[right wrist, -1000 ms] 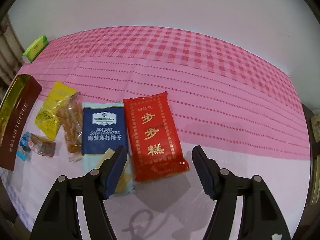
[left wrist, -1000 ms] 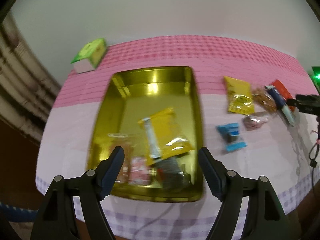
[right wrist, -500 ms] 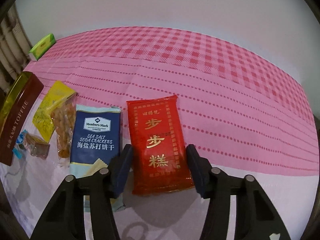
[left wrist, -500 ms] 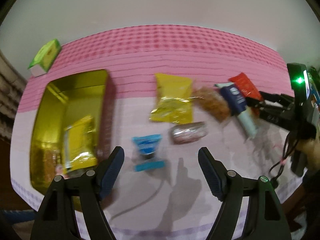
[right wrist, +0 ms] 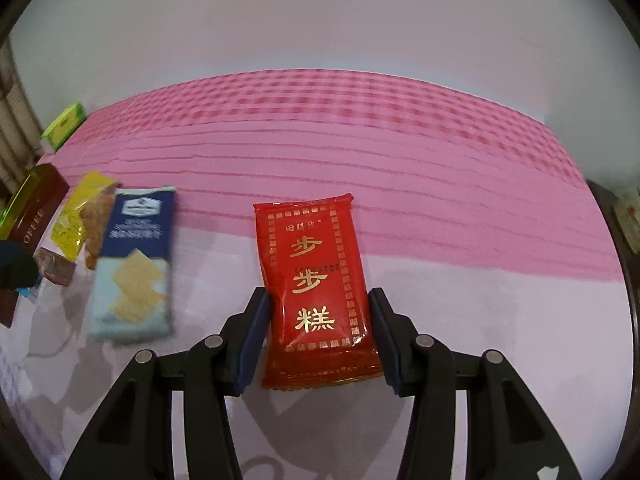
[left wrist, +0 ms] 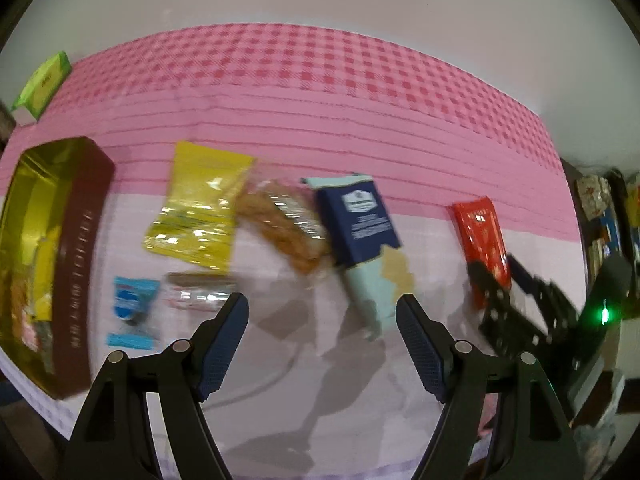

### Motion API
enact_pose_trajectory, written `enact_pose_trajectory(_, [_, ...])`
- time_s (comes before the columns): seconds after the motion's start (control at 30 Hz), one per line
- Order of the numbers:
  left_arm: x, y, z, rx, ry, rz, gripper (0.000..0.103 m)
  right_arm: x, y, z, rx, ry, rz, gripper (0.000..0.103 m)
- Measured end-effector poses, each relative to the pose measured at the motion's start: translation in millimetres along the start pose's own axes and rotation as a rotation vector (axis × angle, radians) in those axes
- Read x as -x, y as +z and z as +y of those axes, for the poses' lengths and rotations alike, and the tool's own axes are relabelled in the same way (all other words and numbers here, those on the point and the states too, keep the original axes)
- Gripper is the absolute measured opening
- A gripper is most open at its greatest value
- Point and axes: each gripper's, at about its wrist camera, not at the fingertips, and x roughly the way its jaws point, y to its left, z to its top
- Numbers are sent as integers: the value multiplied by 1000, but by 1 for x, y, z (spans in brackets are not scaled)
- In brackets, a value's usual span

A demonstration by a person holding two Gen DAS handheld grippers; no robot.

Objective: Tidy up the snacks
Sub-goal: 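Grasp the red gold-lettered packet with the right tool while the left tool grasps the blue cracker pack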

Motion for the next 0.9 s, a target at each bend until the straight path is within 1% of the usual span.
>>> enact_pose_trajectory(0.1, [-9, 1, -22, 11, 7, 20, 77, 5, -8, -11, -17, -5, -12, 46])
enact_pose_trajectory(0.2, [-18, 5, -38, 21, 40, 31, 77, 7, -12, -13, -19, -7, -26, 46])
enact_pose_trajectory(0.37, [-36, 13, -63, 31, 135, 36, 77, 8, -20, -11, -15, -15, -64, 48])
enact_pose_trajectory(0.43, [-42, 16, -74, 12, 180, 33, 77, 9, -23, -10, -16, -18, -84, 49])
enact_pose_trajectory(0.5, [-47, 18, -84, -11, 223, 18, 77, 10, -23, -9, -19, -16, -84, 49])
enact_pose_trajectory(0.57, [-55, 20, -91, -24, 251, 21, 77, 10, -23, -9, -19, -15, -84, 49])
enact_pose_trajectory(0.77, [-74, 19, -92, -5, 267, 60, 77, 10, -22, -9, -21, -12, -85, 50])
enact_pose_trajectory(0.9, [-77, 13, -94, -10, 272, 55, 77, 10, -21, -10, -21, -11, -84, 51])
